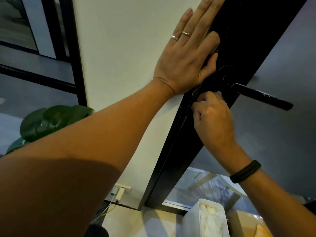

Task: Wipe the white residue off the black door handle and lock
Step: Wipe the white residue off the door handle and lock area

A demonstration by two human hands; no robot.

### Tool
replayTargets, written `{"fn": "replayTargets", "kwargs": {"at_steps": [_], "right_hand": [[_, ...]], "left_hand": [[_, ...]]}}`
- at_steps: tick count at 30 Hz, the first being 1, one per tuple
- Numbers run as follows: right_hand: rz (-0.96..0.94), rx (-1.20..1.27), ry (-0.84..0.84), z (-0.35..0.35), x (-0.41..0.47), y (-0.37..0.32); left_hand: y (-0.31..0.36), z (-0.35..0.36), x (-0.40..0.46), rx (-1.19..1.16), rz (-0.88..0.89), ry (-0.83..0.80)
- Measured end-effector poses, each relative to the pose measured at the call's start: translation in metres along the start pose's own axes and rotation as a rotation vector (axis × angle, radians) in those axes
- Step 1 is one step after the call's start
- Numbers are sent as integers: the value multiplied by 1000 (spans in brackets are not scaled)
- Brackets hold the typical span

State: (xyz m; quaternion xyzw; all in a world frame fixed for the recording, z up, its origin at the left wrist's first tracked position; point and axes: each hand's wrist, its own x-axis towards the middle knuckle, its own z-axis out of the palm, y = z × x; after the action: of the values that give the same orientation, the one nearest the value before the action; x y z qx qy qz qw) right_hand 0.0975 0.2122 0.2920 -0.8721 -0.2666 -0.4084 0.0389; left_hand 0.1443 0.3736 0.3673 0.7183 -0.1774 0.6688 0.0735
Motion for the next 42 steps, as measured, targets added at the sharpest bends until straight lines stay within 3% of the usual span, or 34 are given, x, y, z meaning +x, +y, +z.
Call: {"fn": "replayTargets", "kwargs": {"at_steps": [6,9,13,18,24,29,36,42], "right_hand": [[-20,0,10,-15,6,9],[20,153,43,-17,9,14],[271,394,208,-21,-14,28],[586,551,293,10,-53,5],[831,637,461,24,-50,-19],[1017,897,434,29,-50,-47],[1185,1150,660,21,-11,-76],[1530,1451,819,18,16,-88]], "left_hand": [[1,1,0,30,-6,4],[1,2,0,33,-7,-5],[1,1,0,14,-8,-15],[1,1,0,40,1,-21],[1,-1,3,29,-1,-34],[2,-4,4,9,7,-48],[1,-5,3,24,8,-61],[0,-1,2,39,-13,-58]]}}
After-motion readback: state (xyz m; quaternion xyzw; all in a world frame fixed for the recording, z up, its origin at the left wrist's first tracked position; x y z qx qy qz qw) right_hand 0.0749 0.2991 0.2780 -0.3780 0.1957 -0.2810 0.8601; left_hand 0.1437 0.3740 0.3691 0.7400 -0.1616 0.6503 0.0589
